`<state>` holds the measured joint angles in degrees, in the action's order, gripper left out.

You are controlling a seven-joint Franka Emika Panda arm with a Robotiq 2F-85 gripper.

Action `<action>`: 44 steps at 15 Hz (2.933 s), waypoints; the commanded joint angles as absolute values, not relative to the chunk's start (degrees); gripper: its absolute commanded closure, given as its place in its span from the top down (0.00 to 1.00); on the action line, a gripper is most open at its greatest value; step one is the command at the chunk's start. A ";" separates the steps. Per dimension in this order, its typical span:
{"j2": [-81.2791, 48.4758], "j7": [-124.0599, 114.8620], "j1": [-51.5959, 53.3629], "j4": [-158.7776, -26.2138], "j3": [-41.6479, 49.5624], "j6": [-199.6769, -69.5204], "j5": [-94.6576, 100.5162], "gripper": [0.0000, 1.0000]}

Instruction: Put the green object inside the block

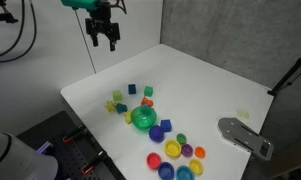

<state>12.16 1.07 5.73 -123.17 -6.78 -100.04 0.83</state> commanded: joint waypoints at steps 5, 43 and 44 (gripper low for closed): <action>8.62 -0.20 3.85 -132.39 -4.53 -115.21 2.21 1.00; -34.72 15.39 -2.27 -129.15 -11.00 -154.31 -13.47 1.00; -35.98 15.12 -2.41 -128.36 -11.31 -154.69 -13.30 1.00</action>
<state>-32.11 14.73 -0.81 -131.55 -9.58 -153.75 -13.76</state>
